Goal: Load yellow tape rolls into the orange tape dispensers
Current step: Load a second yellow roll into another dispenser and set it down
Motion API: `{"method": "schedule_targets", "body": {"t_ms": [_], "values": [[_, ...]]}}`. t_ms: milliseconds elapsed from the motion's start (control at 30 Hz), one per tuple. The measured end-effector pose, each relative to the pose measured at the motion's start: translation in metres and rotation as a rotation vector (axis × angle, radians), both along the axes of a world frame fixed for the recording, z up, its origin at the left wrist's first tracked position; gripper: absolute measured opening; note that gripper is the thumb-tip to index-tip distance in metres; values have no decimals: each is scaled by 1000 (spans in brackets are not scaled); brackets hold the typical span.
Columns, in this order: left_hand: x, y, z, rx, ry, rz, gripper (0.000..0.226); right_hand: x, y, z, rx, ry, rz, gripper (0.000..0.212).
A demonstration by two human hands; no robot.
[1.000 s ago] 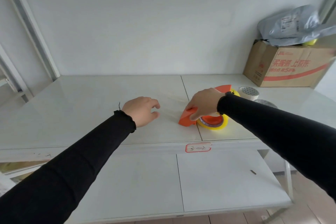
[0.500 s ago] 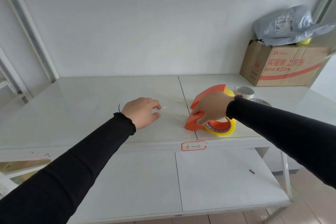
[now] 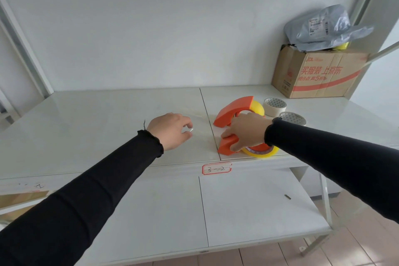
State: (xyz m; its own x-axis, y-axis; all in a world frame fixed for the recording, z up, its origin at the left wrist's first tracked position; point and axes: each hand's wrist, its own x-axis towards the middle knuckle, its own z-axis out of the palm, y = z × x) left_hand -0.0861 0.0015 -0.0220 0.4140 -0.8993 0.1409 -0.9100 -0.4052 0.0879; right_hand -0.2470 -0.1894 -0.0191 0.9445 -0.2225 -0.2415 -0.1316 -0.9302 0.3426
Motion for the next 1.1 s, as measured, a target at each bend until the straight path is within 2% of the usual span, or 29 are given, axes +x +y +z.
{"method": "schedule_targets", "body": {"t_ms": [133, 333, 533, 833, 1100], "values": [[-8, -10, -3, 1, -3, -34, 35, 17, 5, 6, -28, 111, 9, 40], [-8, -17, -1, -8, -5, -32, 35, 6, -7, -2, -57, 36, 75, 46], [-9, -21, 0, -27, -13, -42, 34, -19, -28, 1, -91, 65, 68, 45], [-26, -43, 6, -147, -48, -113, 27, -38, -38, 3, -4, -65, 6, 47], [-20, -50, -3, -108, -49, -109, 26, -14, -23, 9, 57, -169, -24, 50]]}}
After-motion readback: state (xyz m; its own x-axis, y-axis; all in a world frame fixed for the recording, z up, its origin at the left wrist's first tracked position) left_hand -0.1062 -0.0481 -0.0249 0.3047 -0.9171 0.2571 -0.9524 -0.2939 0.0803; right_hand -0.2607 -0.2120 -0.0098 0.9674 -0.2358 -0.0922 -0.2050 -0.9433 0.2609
